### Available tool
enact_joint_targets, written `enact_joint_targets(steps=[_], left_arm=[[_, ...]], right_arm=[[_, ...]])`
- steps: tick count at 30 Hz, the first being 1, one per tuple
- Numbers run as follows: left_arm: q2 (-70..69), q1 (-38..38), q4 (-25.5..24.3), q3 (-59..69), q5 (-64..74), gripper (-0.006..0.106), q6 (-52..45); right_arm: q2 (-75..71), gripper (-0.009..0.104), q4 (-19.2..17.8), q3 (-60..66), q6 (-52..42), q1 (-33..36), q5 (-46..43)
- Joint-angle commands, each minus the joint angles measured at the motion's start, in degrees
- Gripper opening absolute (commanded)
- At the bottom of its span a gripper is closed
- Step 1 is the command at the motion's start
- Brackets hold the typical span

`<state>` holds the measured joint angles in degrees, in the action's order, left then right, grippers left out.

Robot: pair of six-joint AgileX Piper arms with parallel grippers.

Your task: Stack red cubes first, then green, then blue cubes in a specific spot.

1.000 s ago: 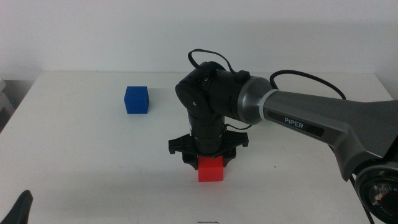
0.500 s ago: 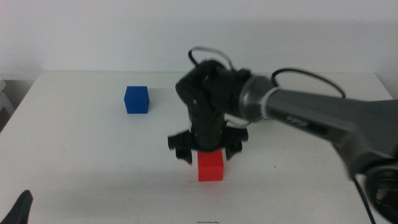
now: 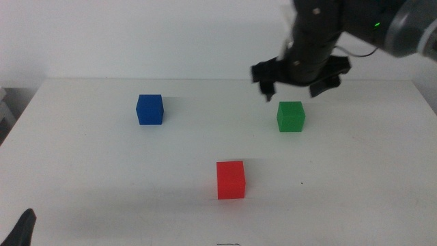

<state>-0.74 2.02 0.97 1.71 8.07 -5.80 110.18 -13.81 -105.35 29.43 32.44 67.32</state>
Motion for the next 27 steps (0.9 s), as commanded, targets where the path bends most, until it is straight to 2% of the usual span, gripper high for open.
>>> enact_joint_targets(steps=[1, 6, 13, 27], left_arm=[[-1.2, 0.1, 0.3, -0.2, -4.5, 0.091, 0.3], [-1.2, 0.1, 0.3, -0.2, -4.5, 0.091, 0.3], [-1.2, 0.1, 0.3, -0.2, -4.5, 0.091, 0.3], [-1.2, 0.1, 0.3, -0.2, -4.5, 0.091, 0.3]], right_arm=[[-2.7, 0.094, -2.0, -1.4, -2.5, -3.4, -4.5], [0.2, 0.094, -2.0, -1.4, -5.5, -8.4, -13.3], [6.3, 0.094, -2.0, -1.4, -6.2, -10.9, -23.0], [14.2, 0.094, -2.5, -1.4, -3.6, -10.9, -27.9]])
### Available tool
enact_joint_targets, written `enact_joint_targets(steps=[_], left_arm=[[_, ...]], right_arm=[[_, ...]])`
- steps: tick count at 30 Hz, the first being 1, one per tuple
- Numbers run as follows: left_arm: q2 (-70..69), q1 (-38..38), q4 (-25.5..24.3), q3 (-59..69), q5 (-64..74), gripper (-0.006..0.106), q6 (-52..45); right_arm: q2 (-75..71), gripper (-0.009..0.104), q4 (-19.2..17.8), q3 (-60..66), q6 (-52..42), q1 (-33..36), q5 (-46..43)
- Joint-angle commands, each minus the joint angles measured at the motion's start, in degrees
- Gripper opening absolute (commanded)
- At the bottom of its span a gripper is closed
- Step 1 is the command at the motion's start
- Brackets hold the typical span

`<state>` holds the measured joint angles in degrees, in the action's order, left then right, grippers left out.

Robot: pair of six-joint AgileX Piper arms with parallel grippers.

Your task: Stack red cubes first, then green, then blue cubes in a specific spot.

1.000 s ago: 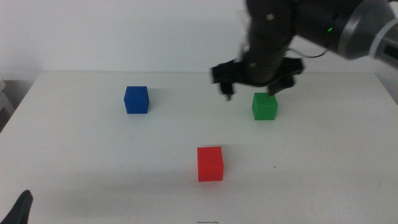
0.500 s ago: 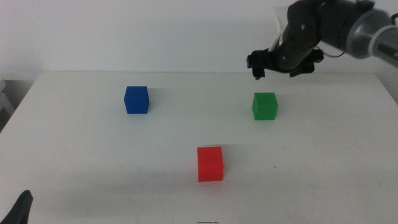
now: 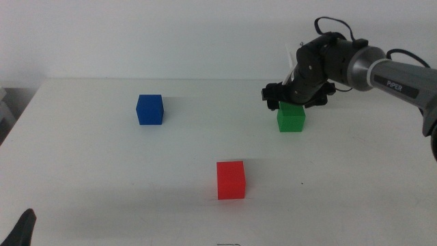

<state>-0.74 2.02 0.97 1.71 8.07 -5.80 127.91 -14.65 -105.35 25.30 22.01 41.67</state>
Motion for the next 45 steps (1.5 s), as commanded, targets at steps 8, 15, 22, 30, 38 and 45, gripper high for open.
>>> enact_joint_targets(steps=[8, 15, 22, 30, 38, 45], left_arm=[[-1.2, 0.1, 0.3, -0.2, -4.5, 0.091, 0.3], [-1.2, 0.1, 0.3, -0.2, -4.5, 0.091, 0.3], [-1.2, 0.1, 0.3, -0.2, -4.5, 0.091, 0.3], [-1.2, 0.1, 0.3, -0.2, -4.5, 0.091, 0.3], [-1.2, 0.1, 0.3, -0.2, -4.5, 0.091, 0.3], [-1.2, 0.1, 0.3, -0.2, -4.5, 0.091, 0.3]], right_arm=[[-1.7, 0.092, -1.6, -1.4, 3.3, -0.6, -1.7], [-1.6, 0.036, -0.2, -1.4, 5.2, -1.2, -0.2], [-12.0, -0.001, -1.9, 5.7, 5.8, 0.2, 3.0], [-28.4, -0.001, -6.7, 20.4, 15.8, 11.4, 3.6], [-24.9, -0.001, -8.2, 13.4, 23.5, 21.8, 12.3], [-20.2, -0.001, -10.2, 9.3, 27.1, 25.2, 14.7]])
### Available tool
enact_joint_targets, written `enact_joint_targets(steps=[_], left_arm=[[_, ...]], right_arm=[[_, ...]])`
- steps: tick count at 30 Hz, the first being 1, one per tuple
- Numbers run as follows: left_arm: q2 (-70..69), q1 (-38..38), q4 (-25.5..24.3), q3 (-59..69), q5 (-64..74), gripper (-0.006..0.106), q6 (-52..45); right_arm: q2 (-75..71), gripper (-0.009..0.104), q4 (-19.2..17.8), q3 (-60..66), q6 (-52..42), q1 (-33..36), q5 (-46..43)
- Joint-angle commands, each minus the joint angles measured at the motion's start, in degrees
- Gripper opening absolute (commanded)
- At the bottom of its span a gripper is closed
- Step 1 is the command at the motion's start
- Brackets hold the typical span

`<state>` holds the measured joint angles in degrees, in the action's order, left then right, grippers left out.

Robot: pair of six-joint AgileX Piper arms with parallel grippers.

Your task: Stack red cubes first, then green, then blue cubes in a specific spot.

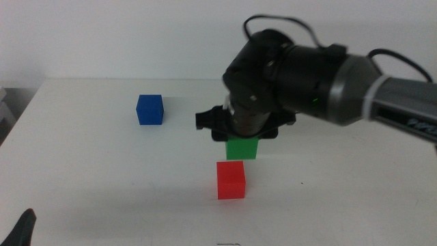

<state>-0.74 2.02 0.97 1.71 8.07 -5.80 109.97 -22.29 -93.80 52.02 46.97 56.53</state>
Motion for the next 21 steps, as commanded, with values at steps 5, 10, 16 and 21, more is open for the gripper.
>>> enact_joint_targets(steps=[5, 10, 16, 21], left_arm=[[-1.2, 0.1, 0.3, -0.2, -4.5, 0.091, 0.3], [-1.2, 0.1, 0.3, -0.2, -4.5, 0.091, 0.3], [-1.2, 0.1, 0.3, -0.2, -4.5, 0.091, 0.3], [-1.2, 0.1, 0.3, -0.2, -4.5, 0.091, 0.3]], right_arm=[[-0.8, -0.001, -2.1, -2.2, -0.8, 1.3, 0.0], [0.1, -0.001, -1.1, -2.2, -1.0, 1.4, 0.2], [1.2, -0.001, -0.3, -2.2, -1.0, 1.9, -0.1], [1.8, -0.001, -0.1, -2.2, -0.8, 2.0, -0.4]])
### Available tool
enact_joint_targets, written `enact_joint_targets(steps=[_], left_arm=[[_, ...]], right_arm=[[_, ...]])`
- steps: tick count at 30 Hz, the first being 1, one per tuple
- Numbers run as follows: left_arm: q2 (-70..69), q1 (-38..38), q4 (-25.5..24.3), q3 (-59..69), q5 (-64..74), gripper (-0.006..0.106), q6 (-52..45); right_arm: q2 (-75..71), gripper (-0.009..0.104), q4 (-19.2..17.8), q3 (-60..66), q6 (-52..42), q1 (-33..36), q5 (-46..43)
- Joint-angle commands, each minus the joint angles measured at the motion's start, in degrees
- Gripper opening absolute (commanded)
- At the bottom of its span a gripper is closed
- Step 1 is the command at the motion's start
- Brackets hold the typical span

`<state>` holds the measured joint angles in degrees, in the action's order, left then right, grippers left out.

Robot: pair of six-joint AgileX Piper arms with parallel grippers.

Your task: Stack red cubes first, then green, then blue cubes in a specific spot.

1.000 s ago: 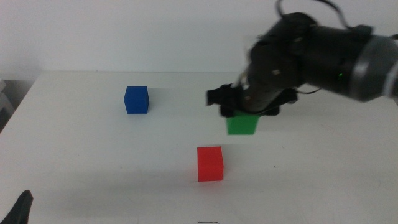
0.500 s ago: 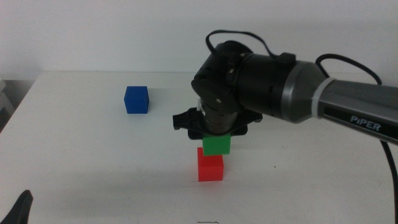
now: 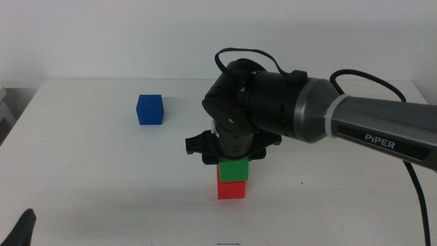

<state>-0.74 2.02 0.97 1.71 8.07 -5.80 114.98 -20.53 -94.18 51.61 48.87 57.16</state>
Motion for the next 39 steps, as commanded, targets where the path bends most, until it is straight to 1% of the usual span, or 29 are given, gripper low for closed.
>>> enact_joint_targets(steps=[1, 9, 13, 18, 20, 21, 22, 23, 26, 28, 30, 34, 37, 39], left_arm=[[-1.2, 0.1, 0.3, -0.2, -4.5, 0.091, 0.3], [-1.2, 0.1, 0.3, -0.2, -4.5, 0.091, 0.3], [-1.2, 0.1, 0.3, -0.2, -4.5, 0.091, 0.3], [-1.2, 0.1, 0.3, -0.2, -4.5, 0.091, 0.3], [-1.2, 0.1, 0.3, -0.2, -4.5, 0.091, 0.3], [-1.2, 0.1, 0.3, -0.2, -4.5, 0.091, 0.3], [-1.2, 0.1, 0.3, -0.2, -4.5, 0.091, 0.3], [-1.2, 0.1, 0.3, -0.2, -4.5, 0.091, 0.3], [-1.2, 0.1, 0.3, -0.2, -4.5, 0.091, 0.3], [-1.2, 0.1, 0.3, -0.2, -4.5, 0.091, 0.3], [-1.2, 0.1, 0.3, -0.2, -4.5, 0.091, 0.3], [-1.2, 0.1, 0.3, -0.2, -4.5, 0.091, 0.3], [-1.2, 0.1, 0.3, -0.2, -4.5, 0.091, 0.3], [-1.2, 0.1, 0.3, -0.2, -4.5, 0.091, 0.3]], right_arm=[[-3.0, -0.001, -1.9, -1.8, -0.4, 0.1, -1.0], [-2.0, -0.001, -2.3, -1.8, 0.2, 0.1, -1.4], [-1.3, -0.001, -3.1, -1.8, 1.1, 0.0, -1.4], [-0.9, 0.000, -2.8, -1.8, 1.1, 0.0, -1.4], [-0.9, 0.014, -2.8, -1.8, 1.2, 0.1, -1.4], [-0.9, 0.032, -2.7, -1.8, 1.2, 0.1, -1.4], [-0.9, 0.037, -2.7, -1.8, 1.2, 0.1, -1.4], [-0.9, 0.060, -2.8, -1.8, 1.2, 0.0, -1.7], [-1.1, 0.073, -2.7, -1.8, 1.2, 0.0, -2.5], [-2.4, 0.079, -2.5, -1.8, 1.2, 0.1, -2.4], [-5.2, 0.083, -2.0, -1.6, 0.9, 0.3, -2.2], [-13.3, 0.084, -2.0, 2.5, -0.2, 0.2, -3.3], [-21.6, 0.084, -0.6, 10.0, -2.2, -1.3, -6.3], [-27.8, 0.084, 0.3, 16.3, -5.7, -2.9, -9.6]])
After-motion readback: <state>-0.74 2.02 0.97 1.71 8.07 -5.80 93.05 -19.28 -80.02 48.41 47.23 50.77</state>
